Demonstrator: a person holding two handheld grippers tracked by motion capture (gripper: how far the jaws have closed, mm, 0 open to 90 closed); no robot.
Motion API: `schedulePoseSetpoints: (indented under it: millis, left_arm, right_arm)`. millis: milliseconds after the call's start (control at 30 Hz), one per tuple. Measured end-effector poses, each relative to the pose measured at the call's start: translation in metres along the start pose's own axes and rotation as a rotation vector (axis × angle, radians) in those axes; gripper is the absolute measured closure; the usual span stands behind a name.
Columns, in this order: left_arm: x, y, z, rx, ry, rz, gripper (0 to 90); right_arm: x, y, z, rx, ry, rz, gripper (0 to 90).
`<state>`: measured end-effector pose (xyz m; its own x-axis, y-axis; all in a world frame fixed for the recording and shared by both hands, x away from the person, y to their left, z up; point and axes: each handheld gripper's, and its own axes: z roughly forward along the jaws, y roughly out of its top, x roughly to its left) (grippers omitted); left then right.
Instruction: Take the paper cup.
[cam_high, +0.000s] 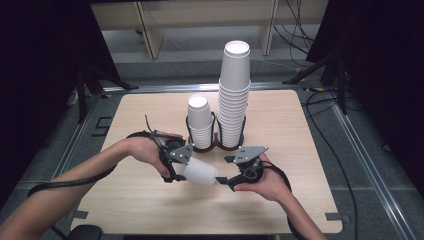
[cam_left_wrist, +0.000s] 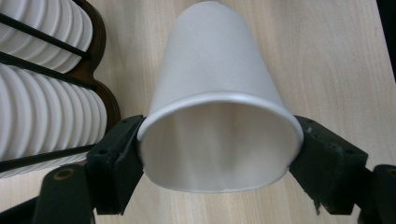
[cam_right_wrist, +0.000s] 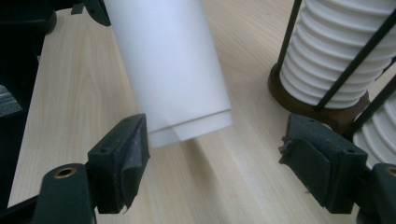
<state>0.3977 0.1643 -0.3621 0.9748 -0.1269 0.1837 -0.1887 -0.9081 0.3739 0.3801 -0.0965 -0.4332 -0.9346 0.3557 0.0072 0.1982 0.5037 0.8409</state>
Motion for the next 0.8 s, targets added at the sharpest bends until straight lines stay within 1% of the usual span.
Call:
schedulePoseSetpoints:
  millis: [33, 67, 100, 133, 167, 200, 233, 267, 300, 333, 367, 400, 433, 467, 500, 533, 600, 633, 667, 700, 733, 767, 800]
  left_arm:
    - [0.000, 0.000, 0.000, 0.002, -0.001, 0.001, 22.0]
    - [0.000, 0.000, 0.000, 0.003, -0.001, 0.002, 22.1]
    - [0.000, 0.000, -0.001, 0.003, 0.000, 0.002, 22.0]
    - [0.001, 0.000, -0.001, 0.003, 0.000, 0.001, 22.0]
    - [0.001, 0.000, -0.001, 0.004, 0.001, 0.003, 22.0]
    - [0.000, 0.000, 0.000, -0.001, 0.004, -0.002, 22.0]
    - [0.001, 0.001, 0.000, 0.004, 0.000, -0.001, 22.0]
    - [0.001, 0.001, 0.000, 0.005, -0.001, 0.000, 22.0]
    - [0.001, 0.001, 0.000, 0.006, -0.001, 0.001, 22.0]
    - [0.001, 0.002, 0.000, 0.007, -0.003, 0.000, 22.0]
    - [0.001, 0.002, 0.000, 0.010, -0.003, 0.004, 22.0]
    - [0.001, 0.003, -0.001, 0.011, -0.004, 0.006, 22.0]
    - [0.001, 0.003, -0.001, 0.013, -0.004, 0.007, 22.0]
    - [0.001, 0.004, -0.001, 0.014, -0.006, 0.007, 22.0]
    - [0.001, 0.004, -0.001, 0.015, -0.006, 0.010, 22.0]
    - [0.001, 0.004, -0.001, 0.018, -0.006, 0.011, 22.0]
    - [0.001, 0.005, -0.001, 0.024, -0.008, 0.013, 22.1]
    - [0.001, 0.005, -0.001, 0.025, -0.009, 0.012, 22.0]
    - [0.001, 0.006, -0.001, 0.026, -0.009, 0.015, 22.0]
    - [0.001, 0.006, -0.001, 0.025, -0.009, 0.015, 22.1]
    - [0.001, 0.006, -0.001, 0.027, -0.010, 0.016, 22.1]
    - [0.001, 0.007, -0.002, 0.029, -0.009, 0.018, 22.0]
    - [0.001, 0.007, -0.002, 0.031, -0.006, 0.020, 22.1]
  right_arm:
    - [0.001, 0.001, 0.001, 0.001, 0.010, 0.007, 23.1]
    - [0.000, 0.002, 0.001, -0.001, 0.007, -0.003, 23.1]
    - [0.001, 0.003, 0.002, 0.000, 0.011, 0.007, 23.1]
    - [0.001, 0.003, 0.003, -0.001, 0.009, -0.003, 23.1]
    - [0.002, 0.004, 0.004, 0.003, 0.019, 0.004, 23.1]
    - [0.002, 0.005, 0.005, 0.001, 0.014, -0.008, 23.1]
    - [0.002, 0.006, 0.006, 0.000, 0.015, -0.015, 23.1]
    - [0.004, 0.007, 0.006, 0.011, 0.022, 0.007, 23.1]
    - [0.003, 0.008, 0.007, 0.005, 0.019, -0.019, 23.1]
    - [0.003, 0.009, 0.008, 0.011, 0.026, -0.009, 23.0]
    - [0.003, 0.010, 0.009, 0.012, 0.025, -0.019, 22.8]
    - [0.003, 0.011, 0.009, 0.012, 0.026, -0.019, 22.7]
    - [0.003, 0.013, 0.010, 0.012, 0.024, -0.036, 22.6]
    - [0.004, 0.014, 0.011, 0.015, 0.027, -0.032, 22.6]
    - [0.003, 0.016, 0.012, 0.011, 0.029, -0.041, 22.5]
    - [0.004, 0.017, 0.012, 0.015, 0.032, -0.032, 22.5]
    - [0.003, 0.020, 0.014, 0.018, 0.027, -0.050, 22.3]
    - [0.004, 0.020, 0.015, 0.023, 0.034, -0.041, 22.2]
    - [0.004, 0.021, 0.015, 0.024, 0.035, -0.049, 22.2]
    - [0.004, 0.022, 0.016, 0.025, 0.038, -0.044, 22.3]
    - [0.004, 0.022, 0.017, 0.025, 0.036, -0.054, 22.3]
    - [0.005, 0.022, 0.018, 0.032, 0.042, -0.042, 22.3]
    - [0.005, 0.023, 0.019, 0.034, 0.039, -0.045, 22.3]
